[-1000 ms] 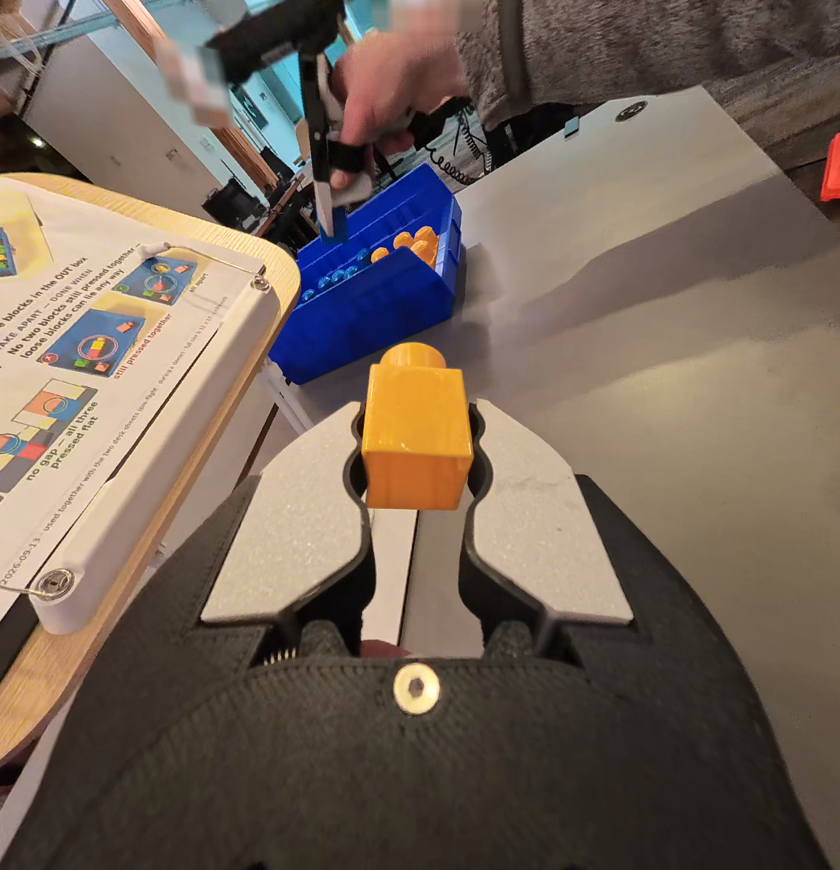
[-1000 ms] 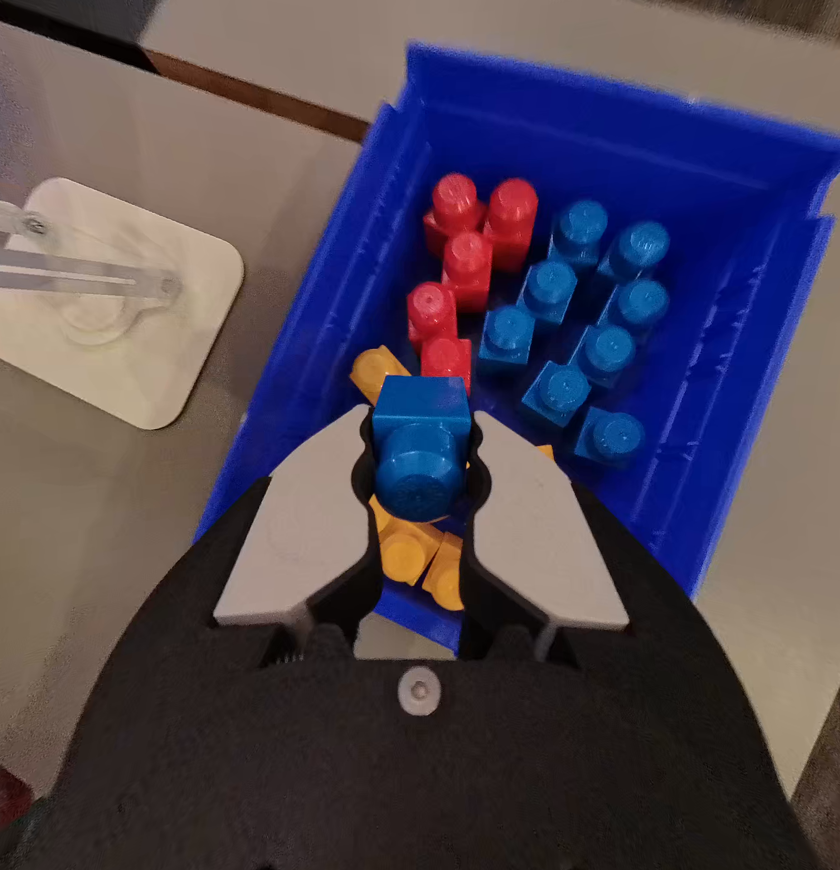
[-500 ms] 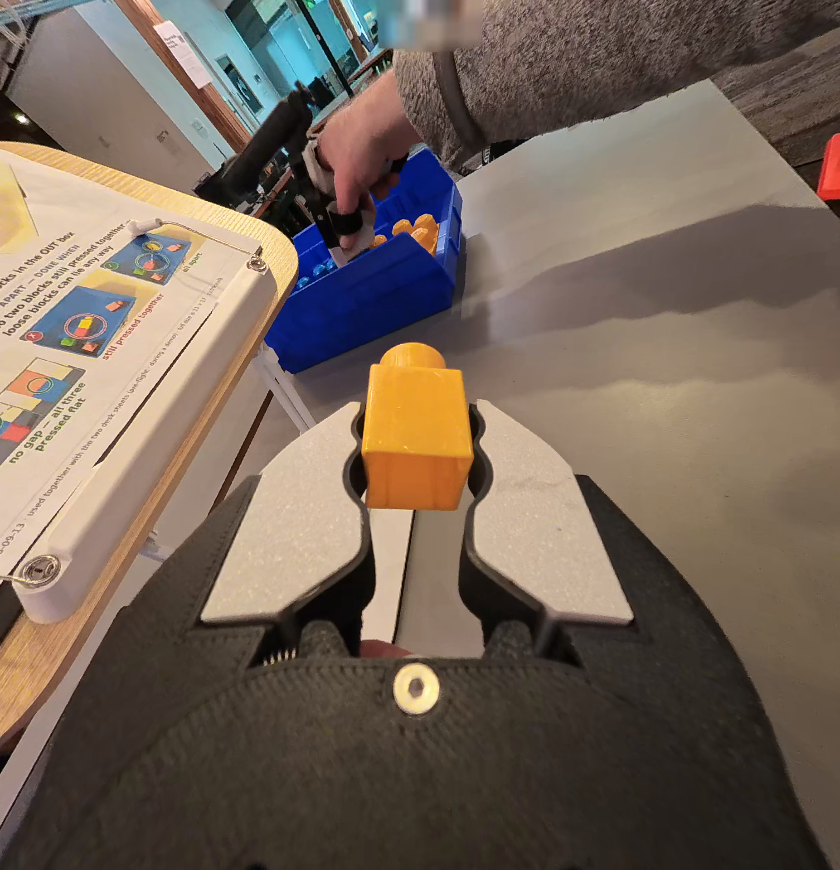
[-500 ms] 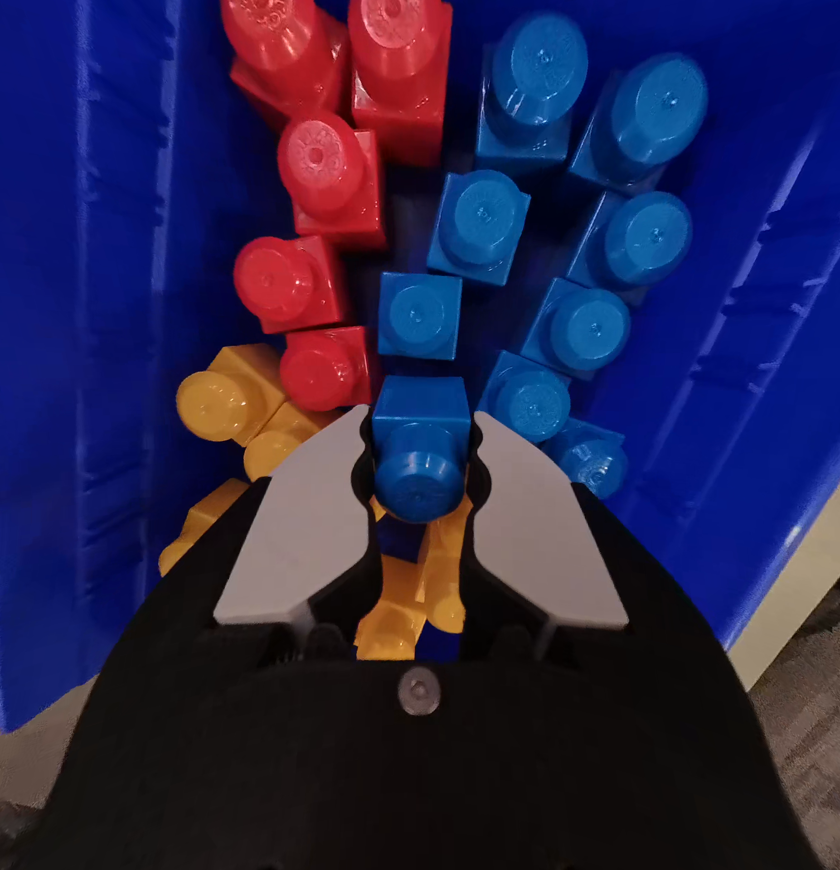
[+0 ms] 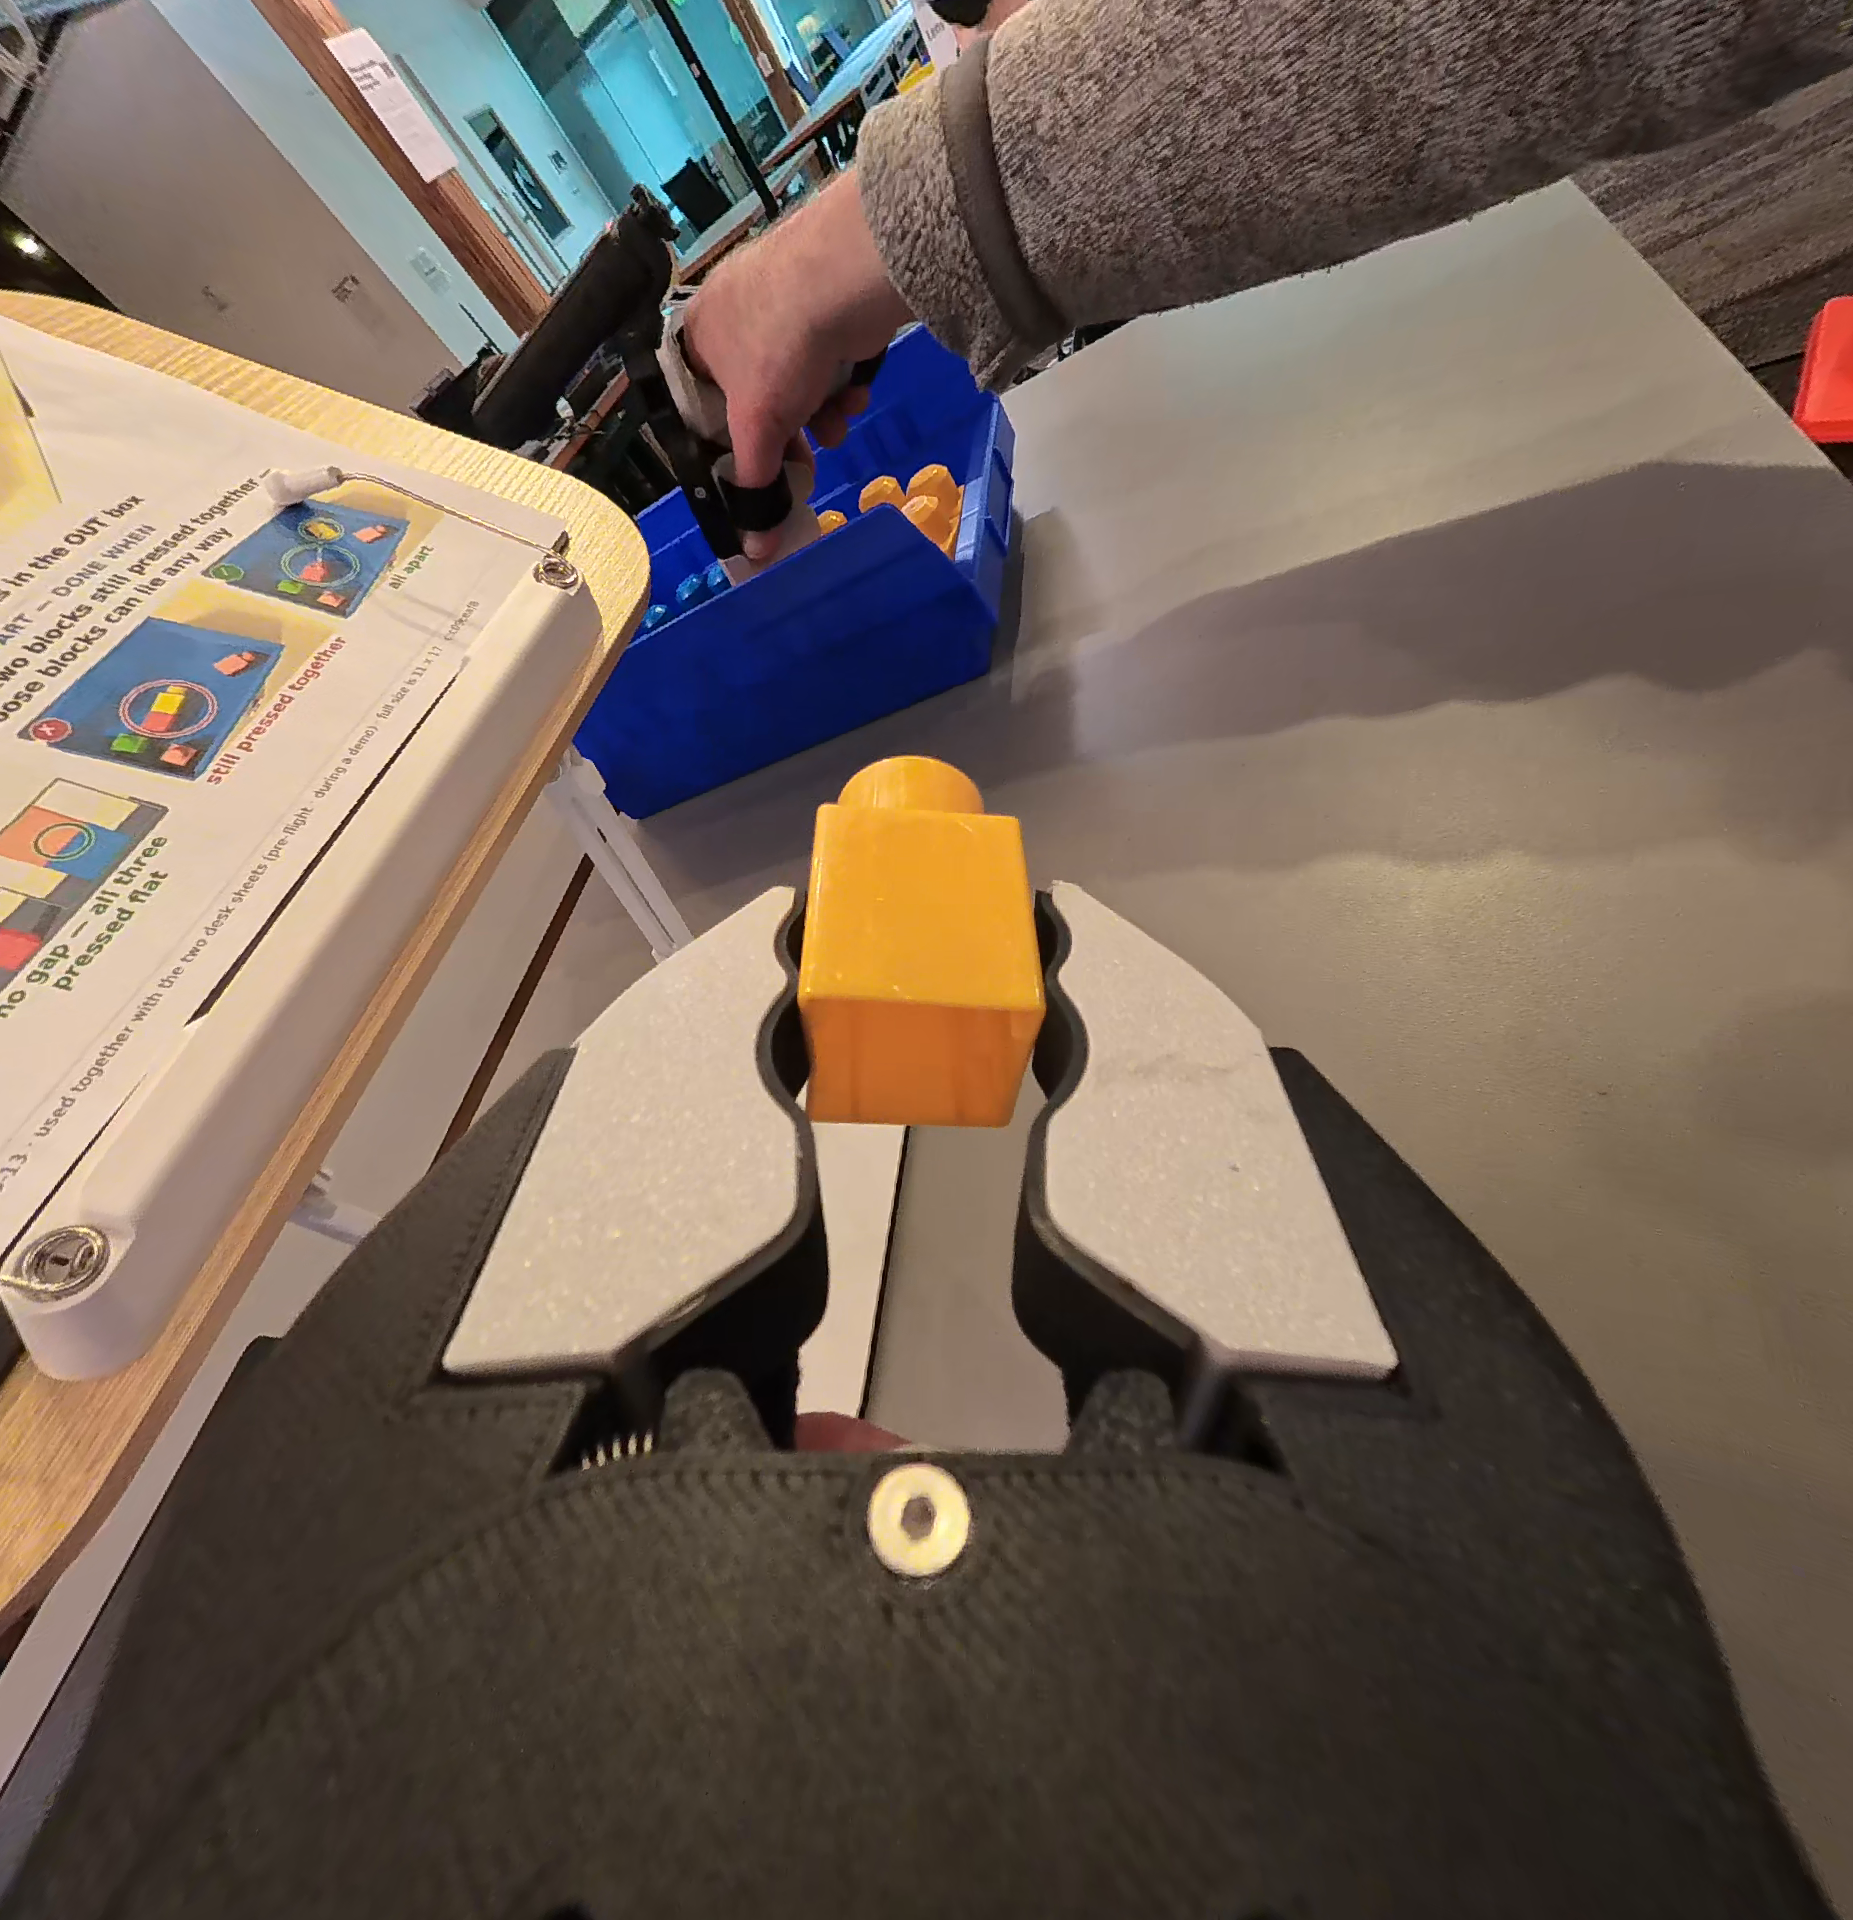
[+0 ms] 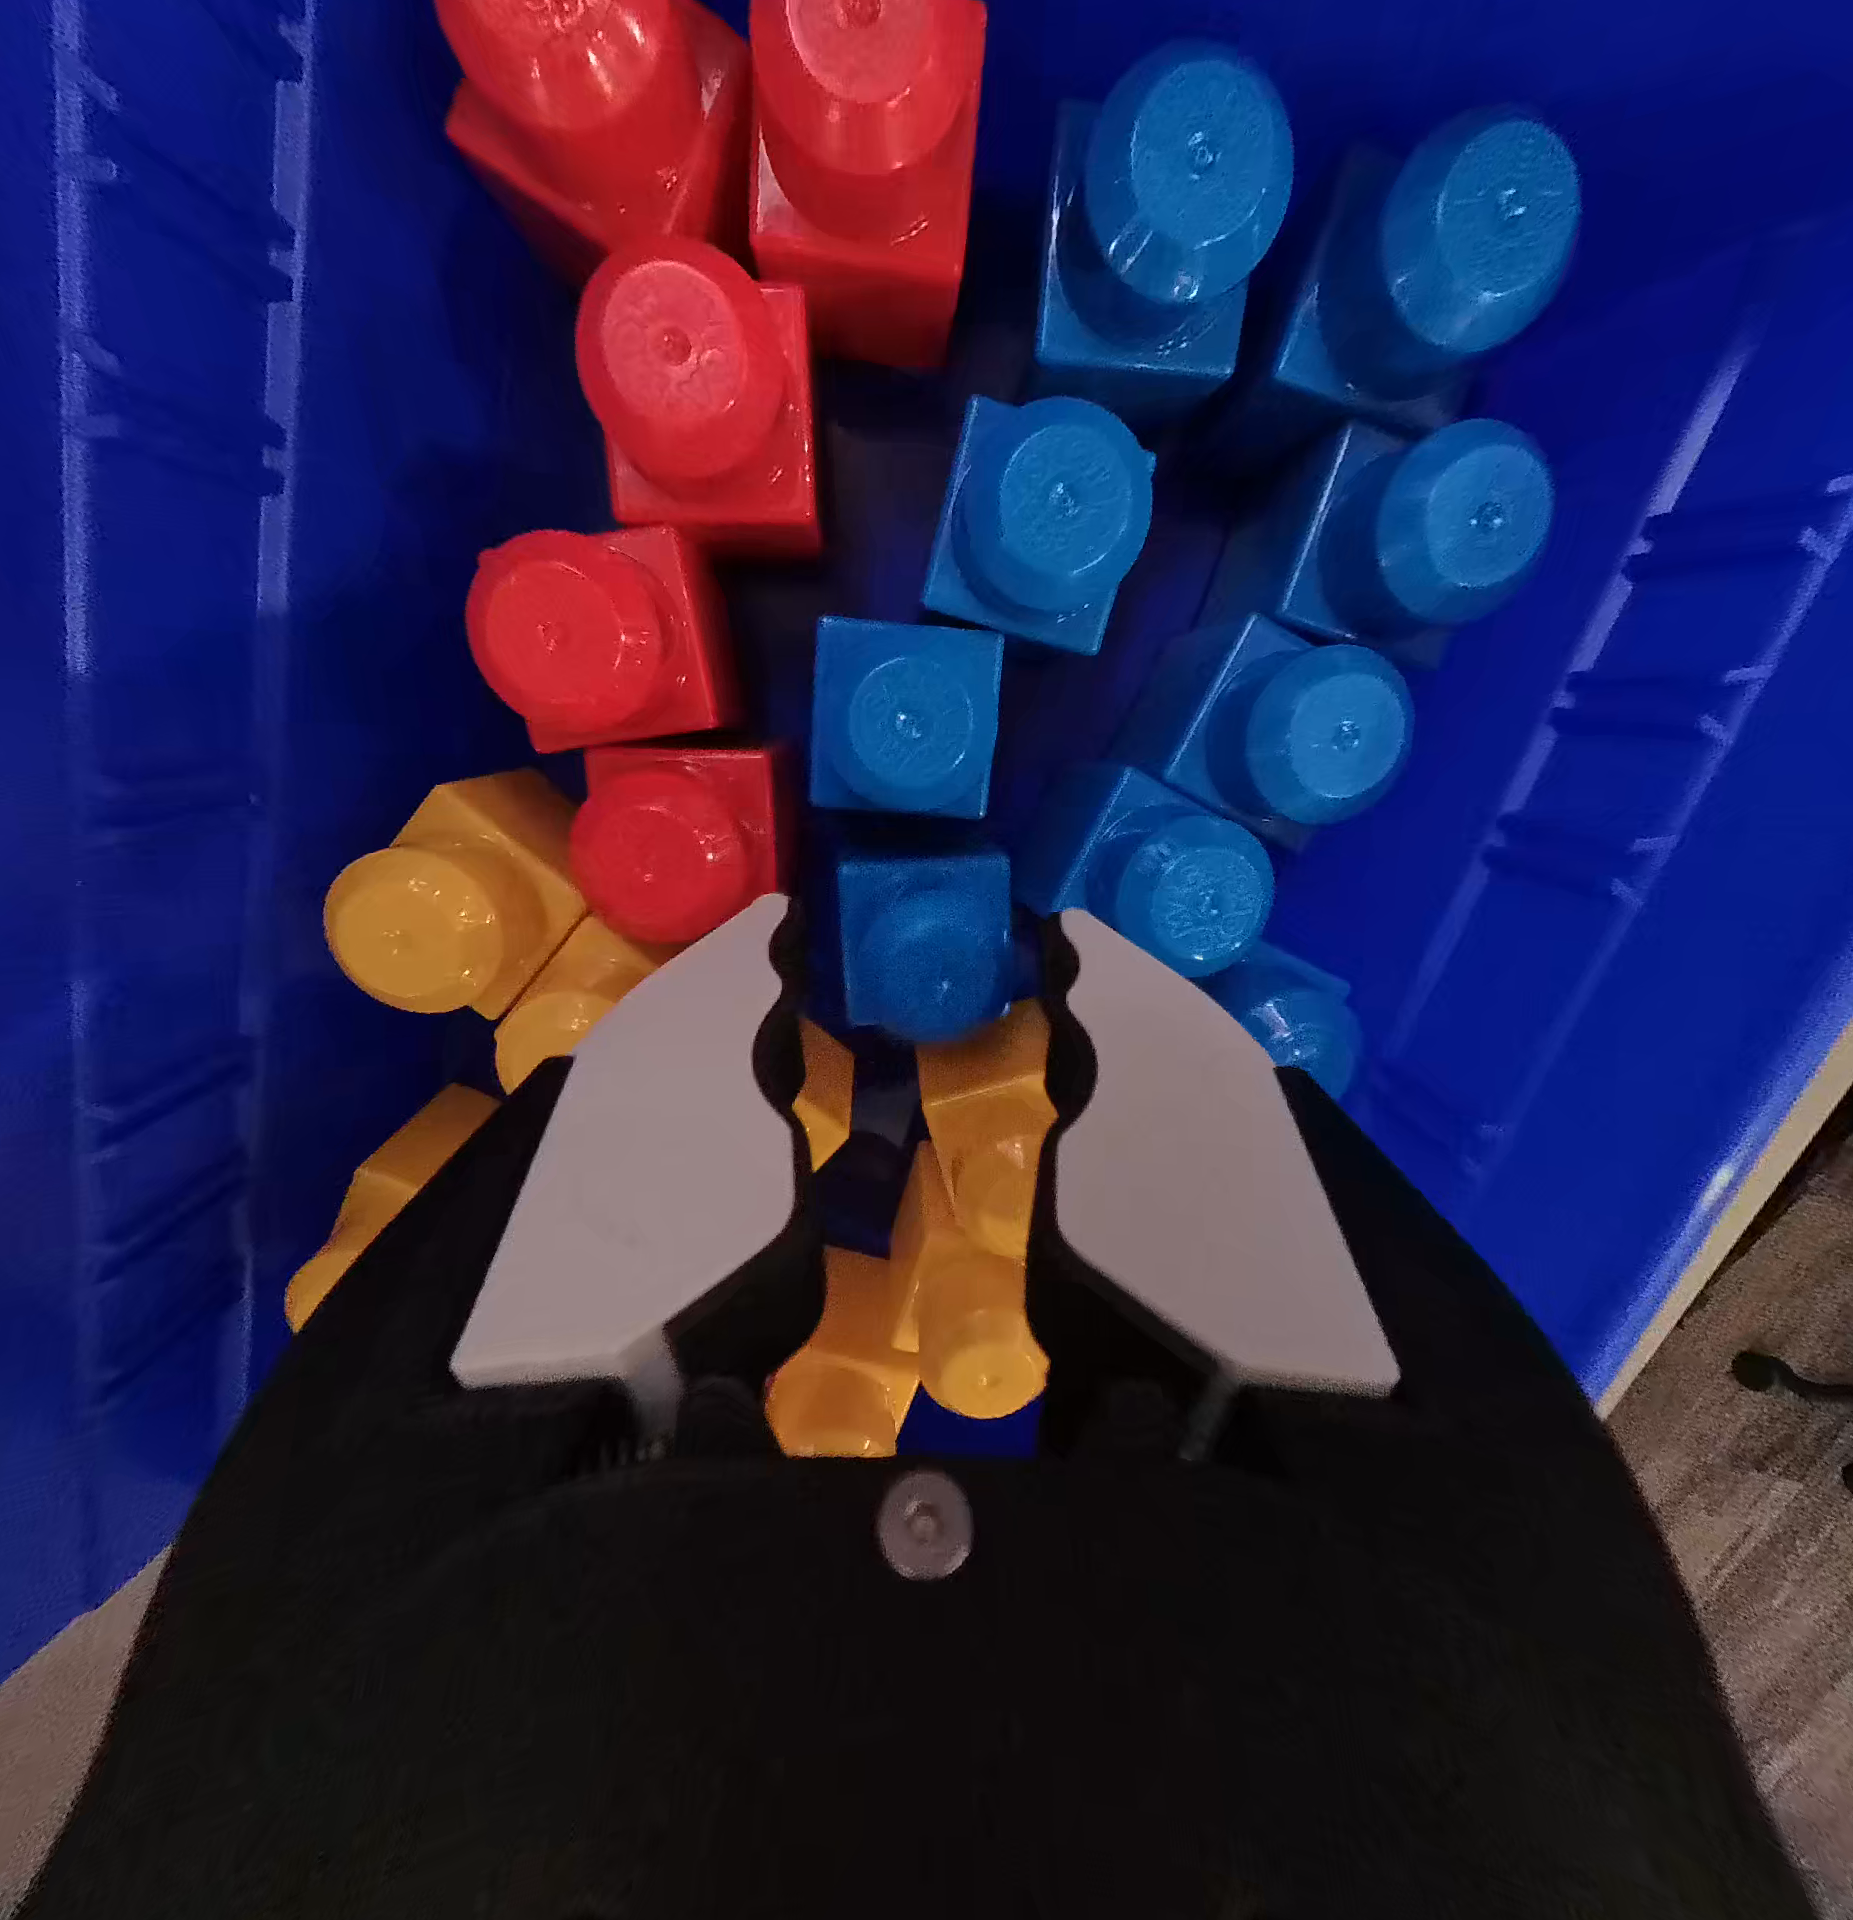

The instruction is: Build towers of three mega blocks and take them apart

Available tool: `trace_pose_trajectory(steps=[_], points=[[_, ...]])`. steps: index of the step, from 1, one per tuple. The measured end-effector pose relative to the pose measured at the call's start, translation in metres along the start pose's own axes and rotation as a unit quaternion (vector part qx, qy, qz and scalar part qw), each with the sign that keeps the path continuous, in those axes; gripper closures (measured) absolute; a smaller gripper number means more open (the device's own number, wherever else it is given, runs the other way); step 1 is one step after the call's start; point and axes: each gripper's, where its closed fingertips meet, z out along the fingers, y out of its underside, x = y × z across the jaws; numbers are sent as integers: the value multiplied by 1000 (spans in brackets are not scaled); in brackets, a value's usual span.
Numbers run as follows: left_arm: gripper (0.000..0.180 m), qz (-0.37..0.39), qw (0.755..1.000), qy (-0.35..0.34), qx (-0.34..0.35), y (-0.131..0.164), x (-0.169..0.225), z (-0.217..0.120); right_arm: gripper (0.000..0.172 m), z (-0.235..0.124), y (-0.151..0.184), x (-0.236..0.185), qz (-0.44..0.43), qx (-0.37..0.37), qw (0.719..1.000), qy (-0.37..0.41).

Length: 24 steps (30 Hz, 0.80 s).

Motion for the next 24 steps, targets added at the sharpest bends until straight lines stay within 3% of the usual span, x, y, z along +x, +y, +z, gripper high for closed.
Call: trace_pose_trajectory(steps=[7, 11, 13, 15, 17, 20, 24], points=[[140, -3, 1000, -5, 5, -2, -2, -1, 125, -24, -4, -1, -8, 40, 999, 9], [140, -4, 1000, -20, 13, -5, -6, -3, 125, -74, -9, -19, -30, 125, 992, 5], [140, 4, 999, -33, 14, -8, -8, -4, 124, -108, -11, -58, -57, 201, 976, -55], [141, 14, 999, -45, 18, -12, -9, -4, 124, -149, -7, -127, -91, 289, 933, -192], [140, 26, 998, -58, 22, -18, -9, -5, 123, -178, 14, -199, -136, 329, 882, -308], [140, 58, 996, -70, 24, -24, -6, -5, 116, -192, 51, -294, -181, 325, 810, -452], [140, 70, 993, -79, 48, -40, -2, -8, 109, -187, 73, -365, -185, 297, 753, -558]])
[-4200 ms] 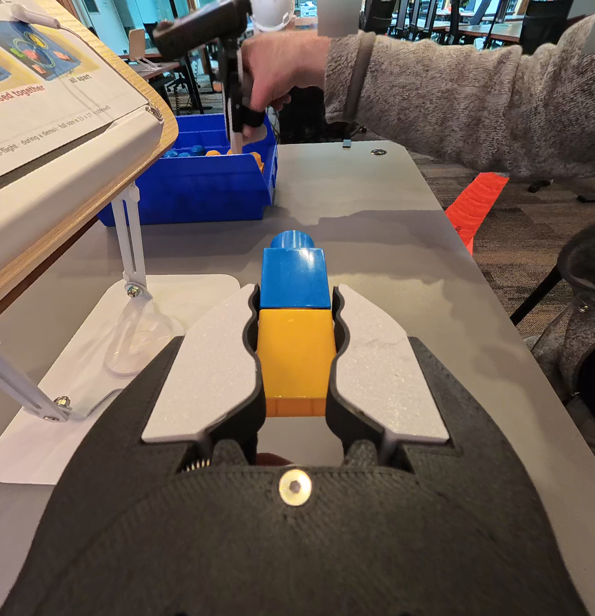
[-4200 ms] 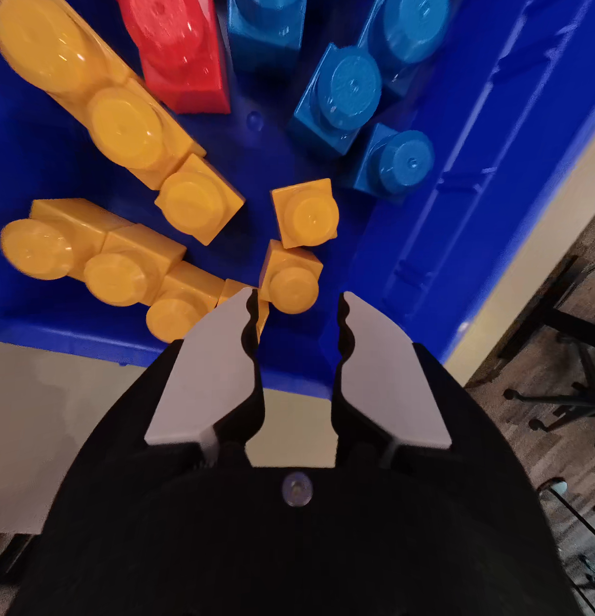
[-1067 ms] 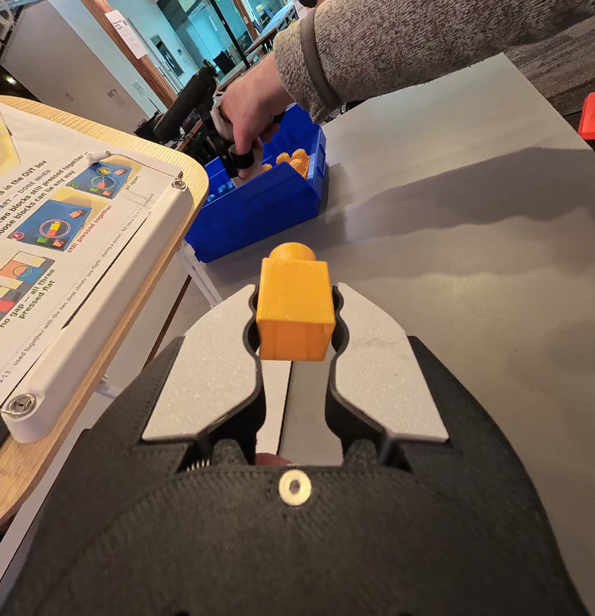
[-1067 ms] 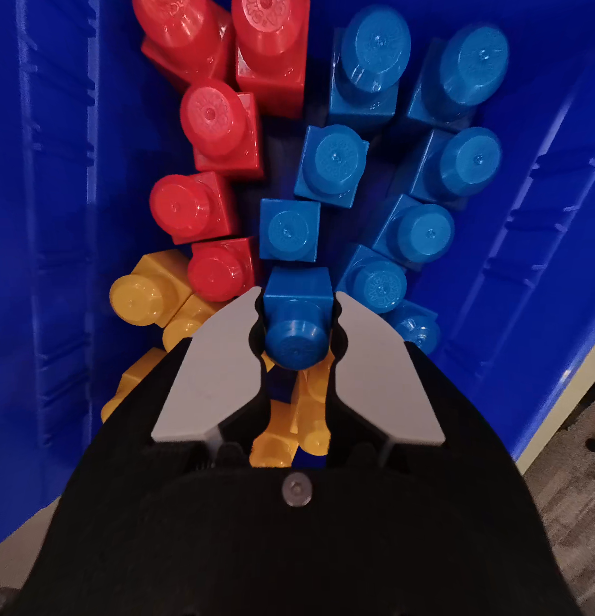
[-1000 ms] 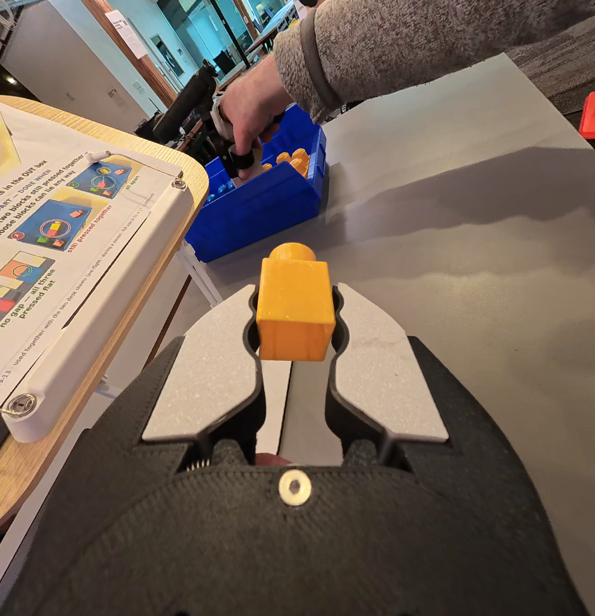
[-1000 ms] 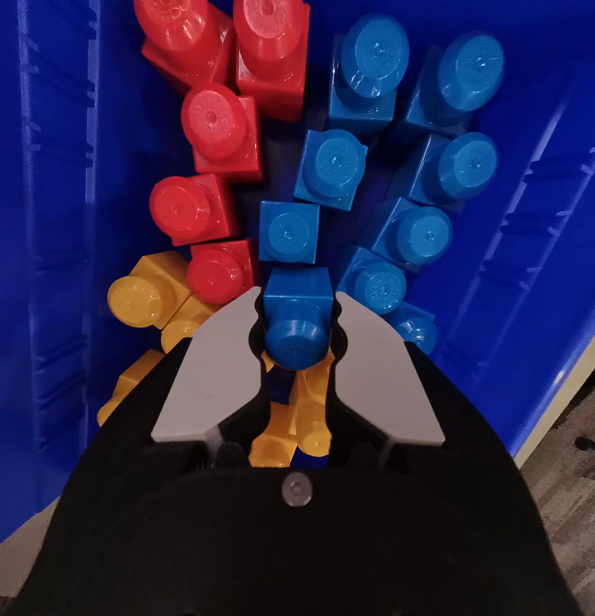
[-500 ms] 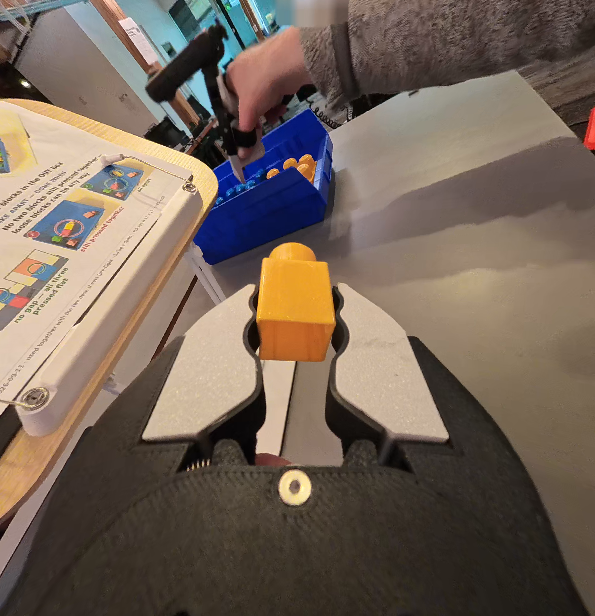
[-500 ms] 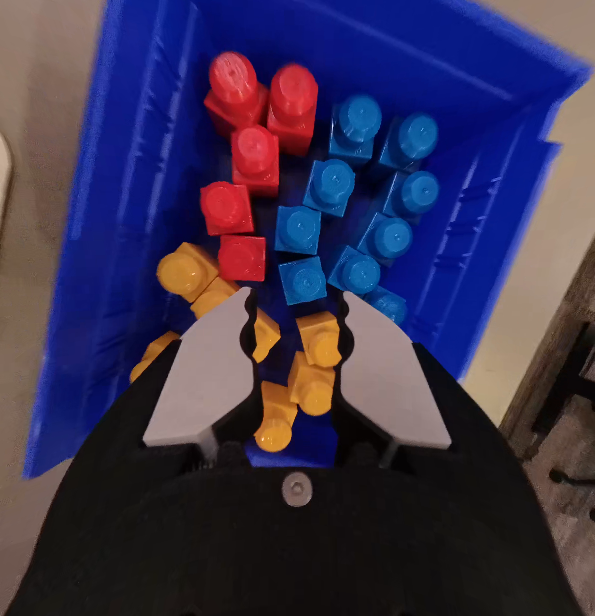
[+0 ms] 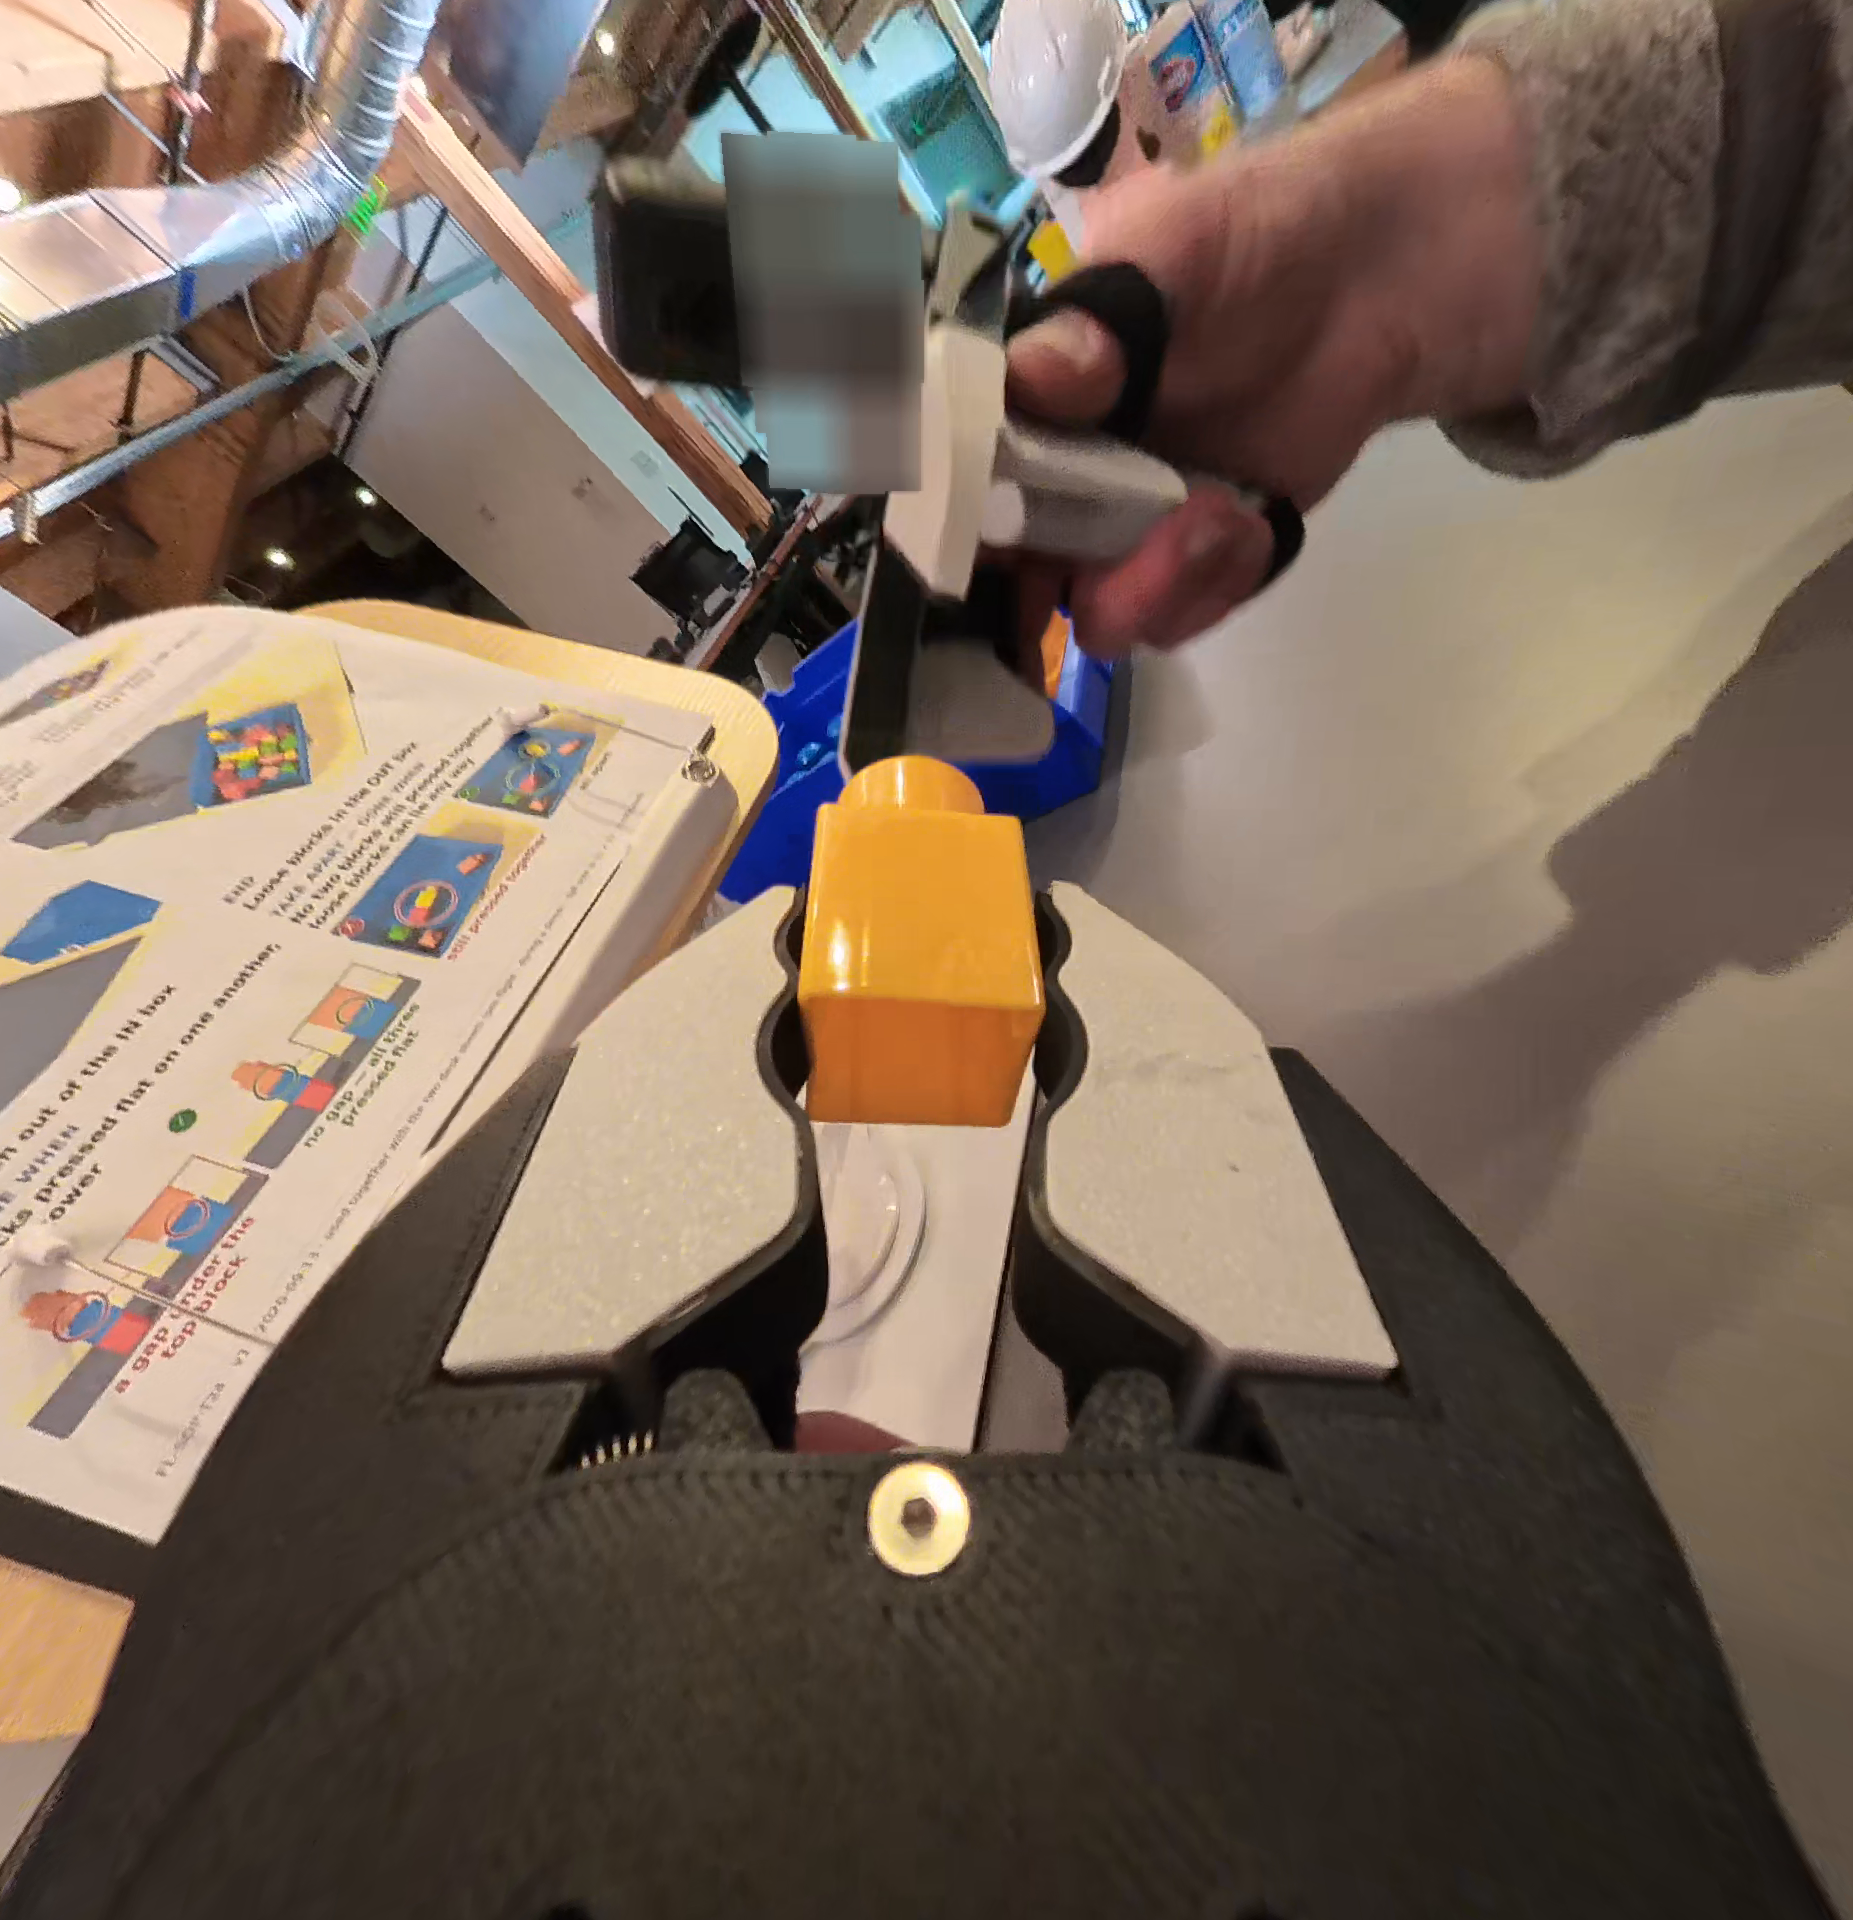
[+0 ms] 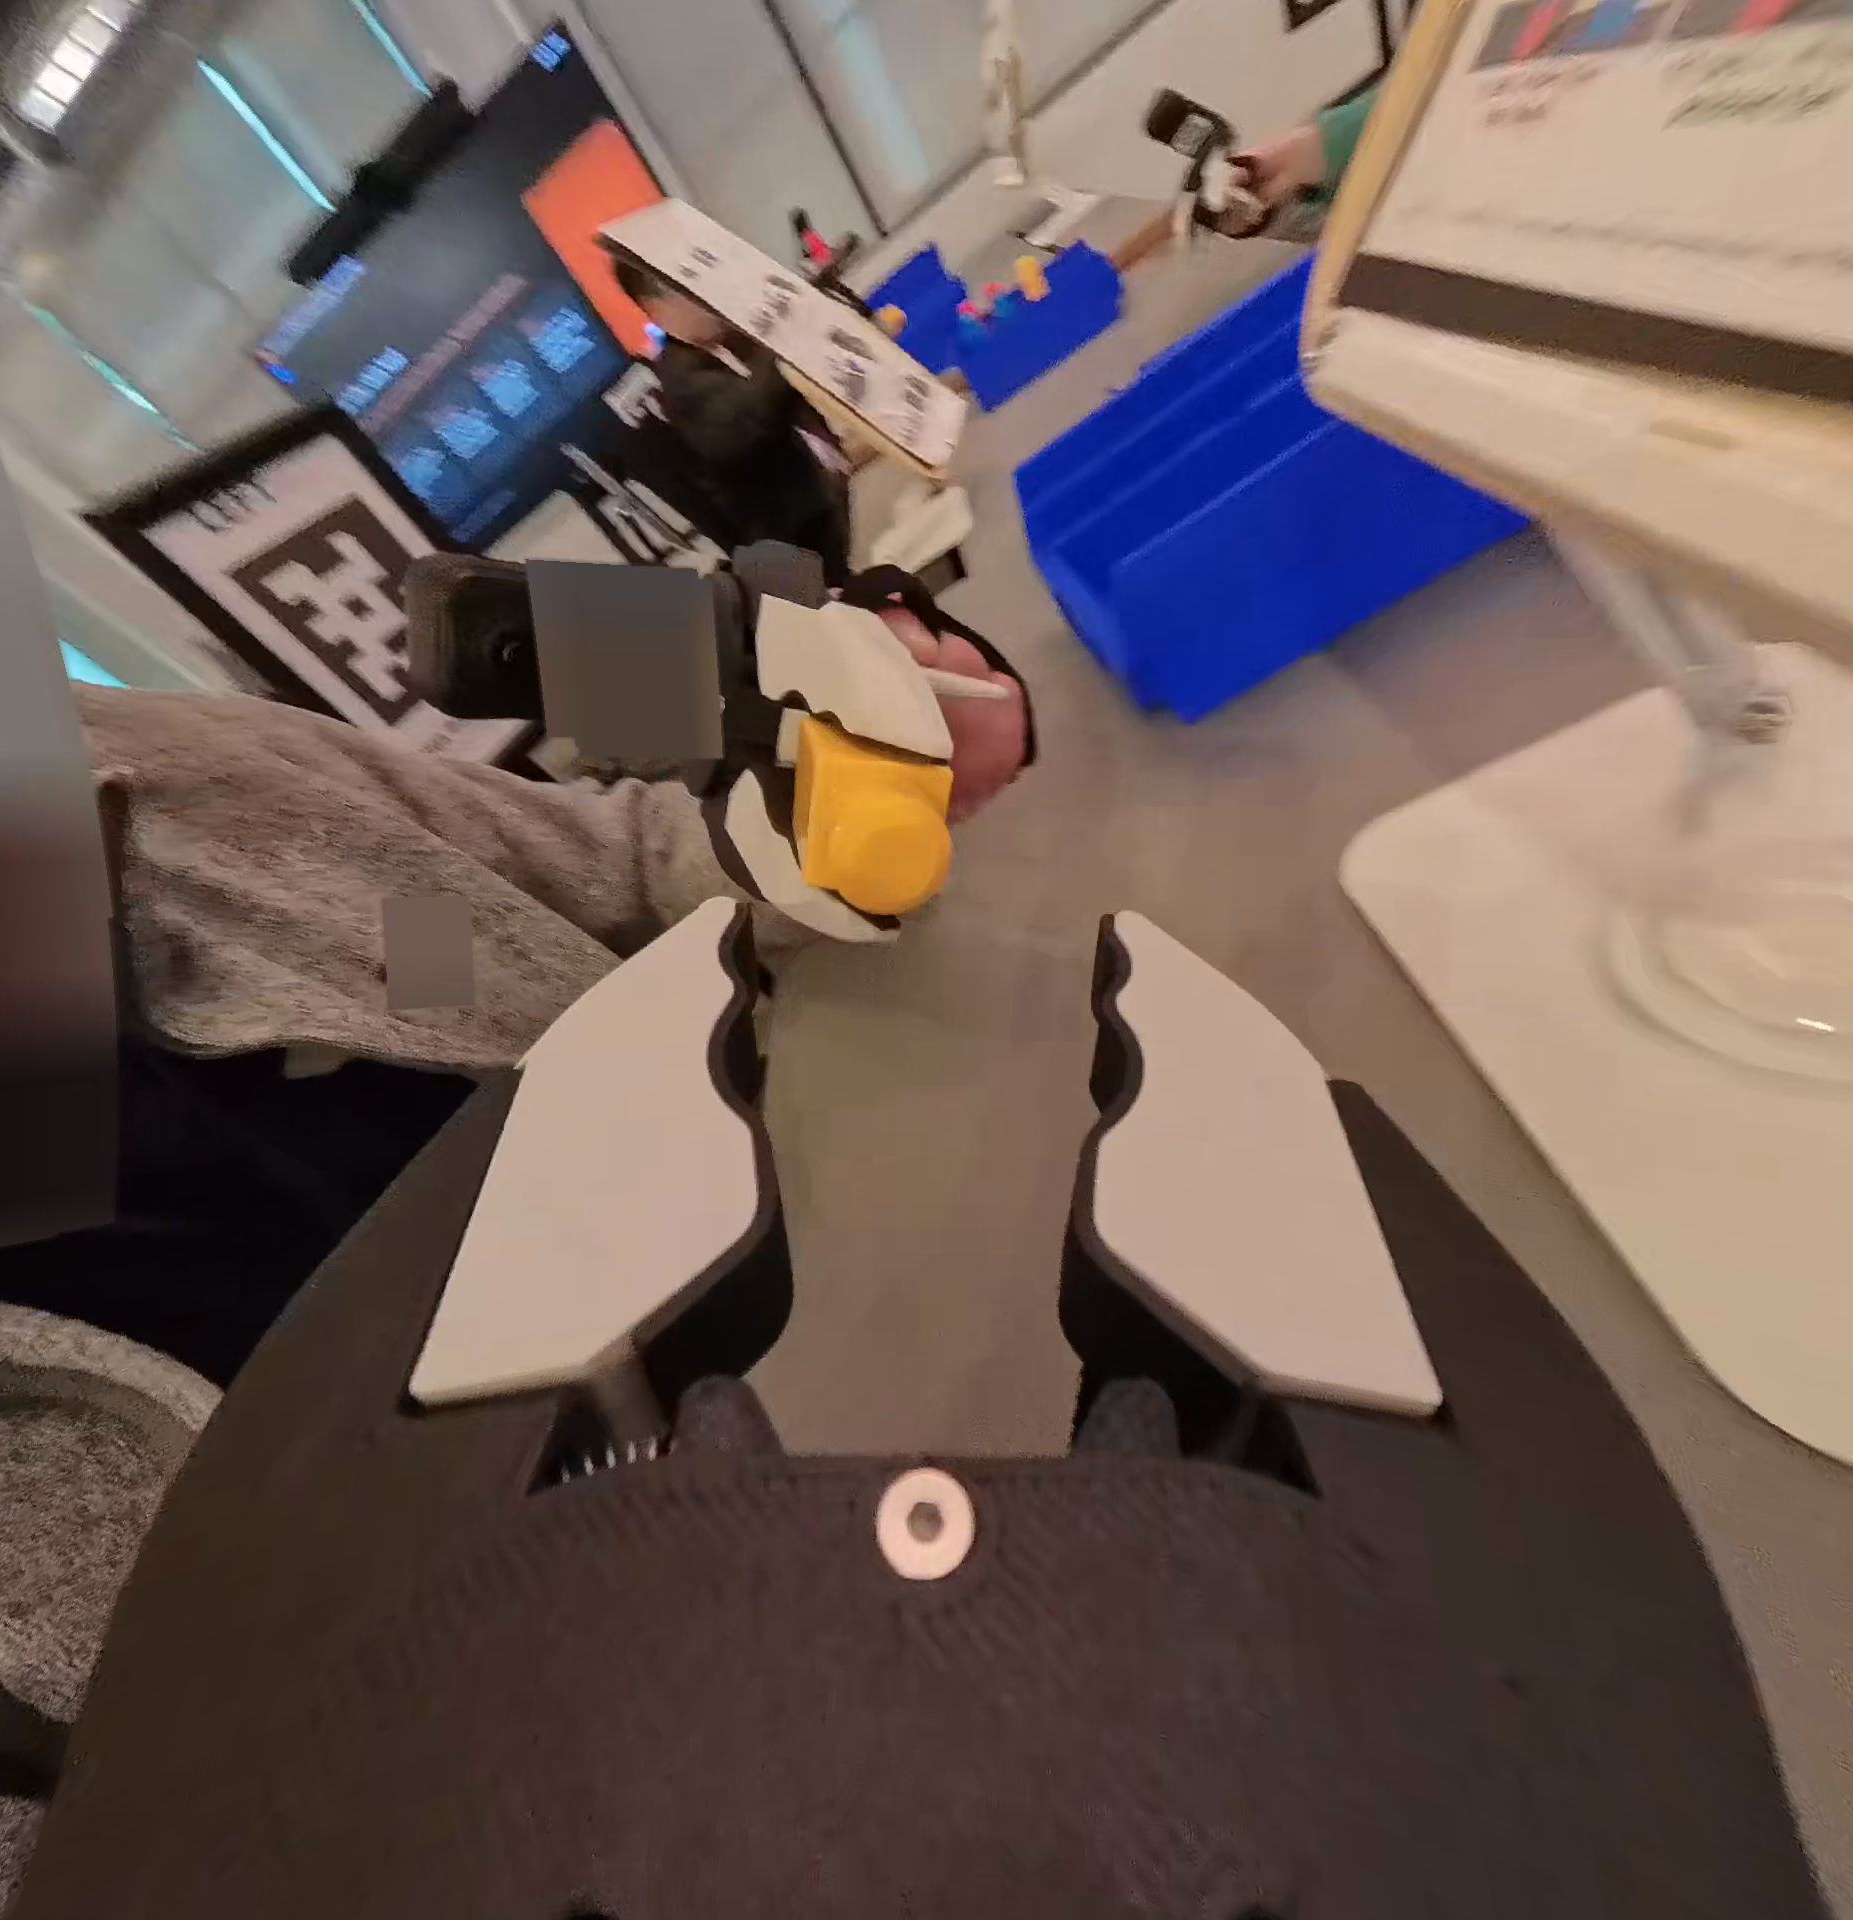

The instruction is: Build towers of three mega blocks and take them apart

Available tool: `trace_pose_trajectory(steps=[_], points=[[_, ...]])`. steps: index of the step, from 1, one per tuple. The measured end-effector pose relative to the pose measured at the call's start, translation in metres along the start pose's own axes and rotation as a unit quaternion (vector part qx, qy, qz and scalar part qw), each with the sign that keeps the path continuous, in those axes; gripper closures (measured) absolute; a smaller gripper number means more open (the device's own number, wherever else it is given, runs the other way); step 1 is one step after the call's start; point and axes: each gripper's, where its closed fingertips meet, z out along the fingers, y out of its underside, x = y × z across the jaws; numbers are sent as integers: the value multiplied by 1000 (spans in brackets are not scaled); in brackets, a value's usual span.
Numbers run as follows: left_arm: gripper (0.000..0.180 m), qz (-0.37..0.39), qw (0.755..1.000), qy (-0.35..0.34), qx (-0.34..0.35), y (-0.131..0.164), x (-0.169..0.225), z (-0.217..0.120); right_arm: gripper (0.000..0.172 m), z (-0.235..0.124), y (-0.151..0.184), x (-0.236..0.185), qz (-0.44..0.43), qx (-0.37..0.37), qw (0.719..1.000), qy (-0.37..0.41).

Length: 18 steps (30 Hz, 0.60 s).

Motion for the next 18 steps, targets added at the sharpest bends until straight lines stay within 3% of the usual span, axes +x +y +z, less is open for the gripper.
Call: trace_pose_trajectory(steps=[8, 11, 18], points=[[141, 27, 999, -3, 21, -13, 6, -3, 106, 55, 9, -24, 40, 18, 991, -125], [140, 28, 999, -2, 21, -11, 7, -3, 136, 60, 9, -32, 24, 27, 988, -147], [138, 13, 1000, 7, 20, -7, 8, 0, 136, 57, 10, -28, 9, 26, 994, -105]])
